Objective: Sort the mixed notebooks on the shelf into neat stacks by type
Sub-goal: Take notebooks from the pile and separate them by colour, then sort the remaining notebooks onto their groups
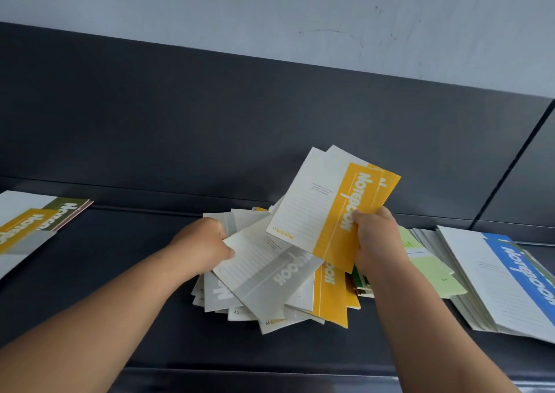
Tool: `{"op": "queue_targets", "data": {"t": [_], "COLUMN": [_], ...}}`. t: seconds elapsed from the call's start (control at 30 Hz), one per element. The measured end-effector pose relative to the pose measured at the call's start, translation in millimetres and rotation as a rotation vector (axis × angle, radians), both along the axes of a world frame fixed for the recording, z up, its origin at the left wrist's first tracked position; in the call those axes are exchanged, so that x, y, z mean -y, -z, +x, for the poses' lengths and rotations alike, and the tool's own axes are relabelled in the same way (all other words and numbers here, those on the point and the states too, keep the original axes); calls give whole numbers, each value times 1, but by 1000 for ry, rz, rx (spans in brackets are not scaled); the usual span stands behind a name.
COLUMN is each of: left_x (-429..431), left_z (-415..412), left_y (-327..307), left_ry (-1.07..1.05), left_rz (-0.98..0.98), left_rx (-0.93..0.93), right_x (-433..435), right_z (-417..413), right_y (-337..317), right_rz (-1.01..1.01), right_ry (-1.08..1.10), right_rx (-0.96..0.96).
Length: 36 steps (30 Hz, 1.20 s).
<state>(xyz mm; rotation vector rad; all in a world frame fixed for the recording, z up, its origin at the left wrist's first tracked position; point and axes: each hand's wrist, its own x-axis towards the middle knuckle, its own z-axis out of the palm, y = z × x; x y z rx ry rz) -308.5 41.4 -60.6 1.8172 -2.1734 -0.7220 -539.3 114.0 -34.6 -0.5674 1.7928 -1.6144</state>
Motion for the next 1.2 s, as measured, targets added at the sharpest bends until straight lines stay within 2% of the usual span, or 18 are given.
{"op": "queue_targets", "data": {"t": [0.17, 0.23, 0.33, 0.47, 0.57, 0.73, 0.93, 1.1, 1.2], "left_x": [1, -2, -4, -7, -8, -10, -14, -11, 0], "left_z": [-1, -2, 0, 12, 23, 45, 93, 150, 199], "left_y": [2, 3, 2, -1, 0, 5, 8, 17, 27], "left_ry": [-85, -83, -71, -81, -91, -90, -99, -180, -241], "left_rz": [-79, -80, -120, -152, -186, -275, -423, -430, -432], "left_rx": [-123, -109, -26, 7, 16, -12, 140, 192, 226], "right_x": [-5, -2, 5, 14, 18, 22, 36, 52, 63], "right_z": [9, 16, 30, 43, 48, 71, 126, 183, 225], "right_y": [2, 7, 24, 57, 58, 41, 30, 28, 34], "right_rz": [45, 80, 267, 514, 579, 503, 349, 264, 202], "right_ry": [-52, -118, -262, -525, -568, -534, -690, -815, -870], "right_rx": [-3, -32, -268, -750, -888, -1126, -1321, -1350, -1289]}}
